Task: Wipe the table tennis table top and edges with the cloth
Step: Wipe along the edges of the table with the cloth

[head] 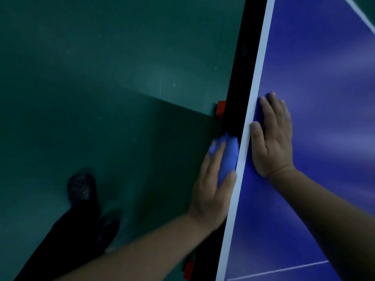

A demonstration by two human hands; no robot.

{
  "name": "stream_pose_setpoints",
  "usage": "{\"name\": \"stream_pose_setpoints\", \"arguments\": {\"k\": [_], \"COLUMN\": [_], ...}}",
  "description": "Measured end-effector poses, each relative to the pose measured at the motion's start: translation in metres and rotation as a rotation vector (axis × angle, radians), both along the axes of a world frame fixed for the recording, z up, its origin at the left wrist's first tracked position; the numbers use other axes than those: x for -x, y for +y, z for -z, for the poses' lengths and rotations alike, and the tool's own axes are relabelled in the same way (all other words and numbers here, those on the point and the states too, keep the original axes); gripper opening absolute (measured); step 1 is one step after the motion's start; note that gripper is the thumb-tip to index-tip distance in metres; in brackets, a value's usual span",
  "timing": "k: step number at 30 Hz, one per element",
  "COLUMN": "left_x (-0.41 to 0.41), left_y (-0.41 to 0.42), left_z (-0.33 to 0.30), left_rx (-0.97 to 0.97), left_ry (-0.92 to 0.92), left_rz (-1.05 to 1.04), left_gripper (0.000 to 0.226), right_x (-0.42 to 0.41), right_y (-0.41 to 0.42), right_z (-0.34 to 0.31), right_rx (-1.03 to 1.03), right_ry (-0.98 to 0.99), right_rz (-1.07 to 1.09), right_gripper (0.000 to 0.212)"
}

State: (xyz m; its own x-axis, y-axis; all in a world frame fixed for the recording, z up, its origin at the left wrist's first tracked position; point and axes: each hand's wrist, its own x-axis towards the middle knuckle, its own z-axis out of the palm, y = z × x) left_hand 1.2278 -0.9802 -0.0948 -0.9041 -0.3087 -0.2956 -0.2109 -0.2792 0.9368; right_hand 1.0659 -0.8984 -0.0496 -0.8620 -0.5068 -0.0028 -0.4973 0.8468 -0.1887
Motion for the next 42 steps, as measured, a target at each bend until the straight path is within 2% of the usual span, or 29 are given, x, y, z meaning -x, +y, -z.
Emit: {"name": "stream_pose_setpoints", "arguments": {"k": [2,4,7,11,13,17,20,22,27,31,33,38,40,42], "left_x": [-0.058,-0.078,-0.017,0.104,0.128,0.064,-0.008,-0.017,0.092,0.174,0.155,0.035,0.028,0.056], "left_y": [0.02,0.029,0.007,-0.046,-0.057,-0.035,-0.006,-0.001,-0.044,-0.071,-0.064,-0.02,-0.017,-0.028], "left_z": [-0.001,-0.002,0.0,0.014,0.013,0.01,0.004,-0.002,0.001,0.008,0.01,0.005,0.001,0.001], "left_rx": [0.073,0.165,-0.006,0.054,0.05,0.043,0.004,-0.016,0.077,0.031,0.025,-0.043,-0.079,-0.074], "left_ry": [-0.003,-0.007,-0.073,-0.061,-0.06,0.026,-0.021,-0.075,-0.095,-0.097,-0.07,-0.053,-0.096,-0.137], "left_rz": [0.012,0.013,-0.013,-0.002,-0.017,-0.001,0.029,0.05,0.057,-0.013,-0.018,-0.029,-0.019,-0.012], "left_gripper": [0.062,0.059,0.061,0.064,0.064,0.064,0.062,0.064,0.064,0.062,0.063,0.061,0.062,0.064], "right_x": [-0.001,0.0,0.0,0.0,0.0,-0.002,-0.001,-0.001,-0.002,-0.001,-0.001,-0.001,-0.002,-0.001], "right_y": [0.001,0.0,-0.001,-0.005,-0.005,-0.007,-0.007,-0.006,-0.005,-0.006,-0.006,-0.005,-0.005,-0.005], "right_z": [0.0,0.0,0.0,0.001,0.001,0.003,0.003,0.004,0.005,0.004,0.004,0.004,0.003,0.002], "right_rx": [0.006,0.017,0.012,0.024,0.022,0.031,0.031,0.033,0.029,0.019,0.023,0.027,0.031,0.03], "right_ry": [-0.007,-0.008,-0.011,-0.013,-0.012,-0.011,-0.014,-0.015,0.0,-0.003,-0.001,-0.001,-0.018,-0.021], "right_rz": [-0.003,-0.007,-0.002,-0.002,-0.004,0.007,0.001,-0.001,-0.003,-0.004,-0.003,-0.008,0.005,0.005], "right_gripper": [0.059,0.059,0.058,0.058,0.058,0.058,0.057,0.057,0.057,0.058,0.057,0.057,0.057,0.057]}}
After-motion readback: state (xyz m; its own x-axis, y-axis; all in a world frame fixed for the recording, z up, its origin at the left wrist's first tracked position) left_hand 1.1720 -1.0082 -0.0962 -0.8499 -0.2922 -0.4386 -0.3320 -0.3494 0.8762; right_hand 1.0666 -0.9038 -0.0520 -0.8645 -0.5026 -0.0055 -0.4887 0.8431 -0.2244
